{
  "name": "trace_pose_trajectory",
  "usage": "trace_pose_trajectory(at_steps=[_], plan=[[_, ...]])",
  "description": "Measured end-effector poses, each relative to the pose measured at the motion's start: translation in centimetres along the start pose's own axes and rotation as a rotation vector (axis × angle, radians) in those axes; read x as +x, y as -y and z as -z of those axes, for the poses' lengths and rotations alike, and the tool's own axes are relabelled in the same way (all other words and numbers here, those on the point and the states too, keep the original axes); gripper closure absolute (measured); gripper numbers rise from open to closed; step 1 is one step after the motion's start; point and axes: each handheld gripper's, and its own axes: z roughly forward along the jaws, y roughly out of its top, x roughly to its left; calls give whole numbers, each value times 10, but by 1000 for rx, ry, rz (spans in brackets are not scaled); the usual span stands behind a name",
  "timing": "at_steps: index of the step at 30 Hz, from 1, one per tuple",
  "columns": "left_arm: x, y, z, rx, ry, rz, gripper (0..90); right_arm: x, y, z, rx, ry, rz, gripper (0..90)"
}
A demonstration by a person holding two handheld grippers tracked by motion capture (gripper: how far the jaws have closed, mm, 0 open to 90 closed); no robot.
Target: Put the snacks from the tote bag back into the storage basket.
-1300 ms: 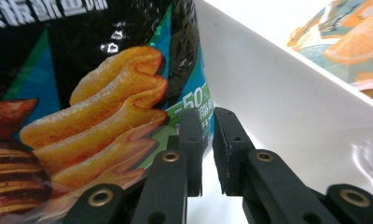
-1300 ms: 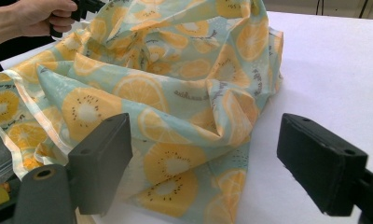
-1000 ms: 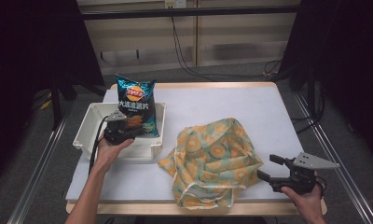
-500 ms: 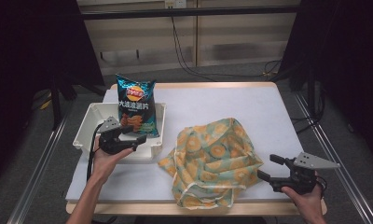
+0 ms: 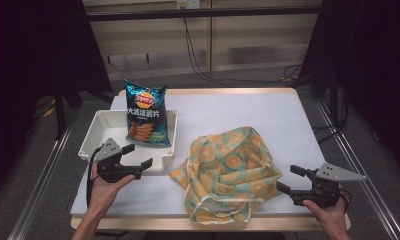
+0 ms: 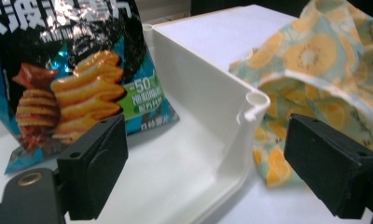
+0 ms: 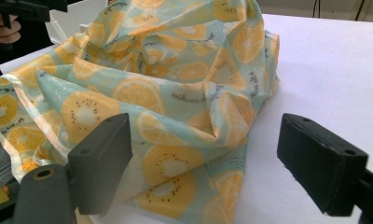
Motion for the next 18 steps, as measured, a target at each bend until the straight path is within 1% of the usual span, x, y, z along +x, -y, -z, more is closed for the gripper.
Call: trace_pose_trajectory(at_steps=[1, 4, 5, 6, 8, 9, 12, 13, 14, 15, 16, 17, 18], plan=[[0, 4, 2, 1, -14, 7, 137, 0, 0, 0, 0, 0, 2, 176], [-5, 14, 6, -4, -1, 23, 137, 0, 0, 0, 2, 5, -3, 176], [-7, 15, 6, 1, 9, 22, 137, 0, 0, 0, 1, 2, -2, 176], [-8, 17, 8, 6, 8, 22, 135, 0, 1, 1, -1, 4, -3, 176], [-14, 20, 12, -6, 8, 43, 134, -1, 1, 1, 0, 7, -1, 177], [-17, 22, 14, -10, 16, 39, 134, -1, 1, 1, -1, 4, -2, 178], [-25, 33, 20, -22, -6, 44, 134, -2, 1, 2, -1, 7, -1, 180], [-26, 35, 20, -27, -11, 44, 138, -2, 1, 2, -3, 8, -3, 180], [-26, 38, 21, -21, -9, 48, 140, -2, 1, 2, -4, 8, -4, 180], [-26, 41, 21, -25, -24, 50, 143, -2, 1, 2, -5, 9, -4, 181], [-26, 42, 21, -23, -21, 55, 142, -2, 1, 2, -6, 12, -7, 184], [-25, 43, 21, -9, -34, 44, 140, -2, 1, 2, -8, 11, -9, 184], [-25, 44, 20, -10, -28, 42, 145, -2, 1, 2, -9, 13, -7, 185]])
